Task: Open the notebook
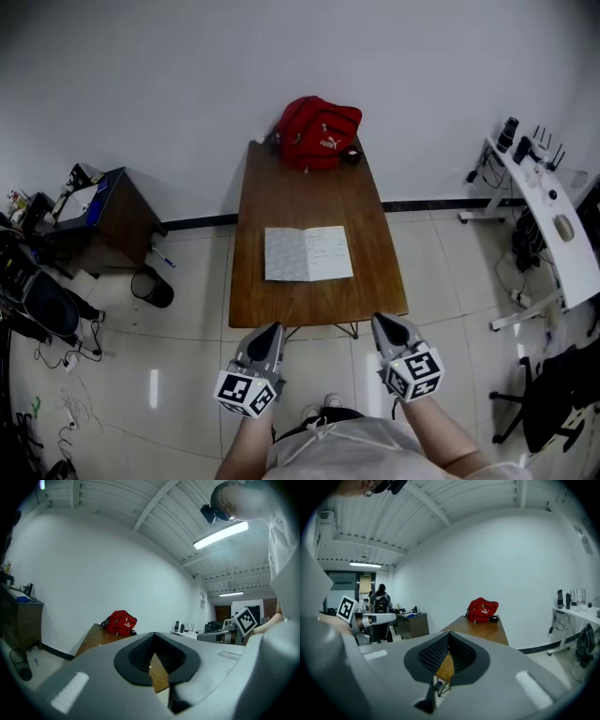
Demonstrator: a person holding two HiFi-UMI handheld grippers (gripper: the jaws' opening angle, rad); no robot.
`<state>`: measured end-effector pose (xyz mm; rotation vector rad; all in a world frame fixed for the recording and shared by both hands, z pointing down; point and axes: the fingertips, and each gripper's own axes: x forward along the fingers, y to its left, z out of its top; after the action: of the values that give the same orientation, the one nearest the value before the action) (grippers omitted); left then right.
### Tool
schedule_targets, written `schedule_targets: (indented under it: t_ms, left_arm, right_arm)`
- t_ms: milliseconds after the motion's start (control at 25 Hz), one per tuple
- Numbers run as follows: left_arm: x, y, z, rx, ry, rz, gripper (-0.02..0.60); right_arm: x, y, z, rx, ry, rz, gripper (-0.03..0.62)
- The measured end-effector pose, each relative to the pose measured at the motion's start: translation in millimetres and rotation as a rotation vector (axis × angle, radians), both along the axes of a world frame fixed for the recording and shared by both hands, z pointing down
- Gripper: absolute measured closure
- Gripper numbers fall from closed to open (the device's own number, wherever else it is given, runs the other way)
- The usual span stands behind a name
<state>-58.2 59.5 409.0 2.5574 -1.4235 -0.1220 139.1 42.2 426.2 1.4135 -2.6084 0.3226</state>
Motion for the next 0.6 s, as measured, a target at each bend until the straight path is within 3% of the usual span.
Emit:
schedule_targets:
  t_ms: [600]
  left_arm:
    - [-28.0, 26.7, -20.2, 0.047, -0.028, 0.029, 0.575]
  right_arm:
    - [-44.2, 33.1, -6.1, 0.015, 0.054, 0.000, 0.585]
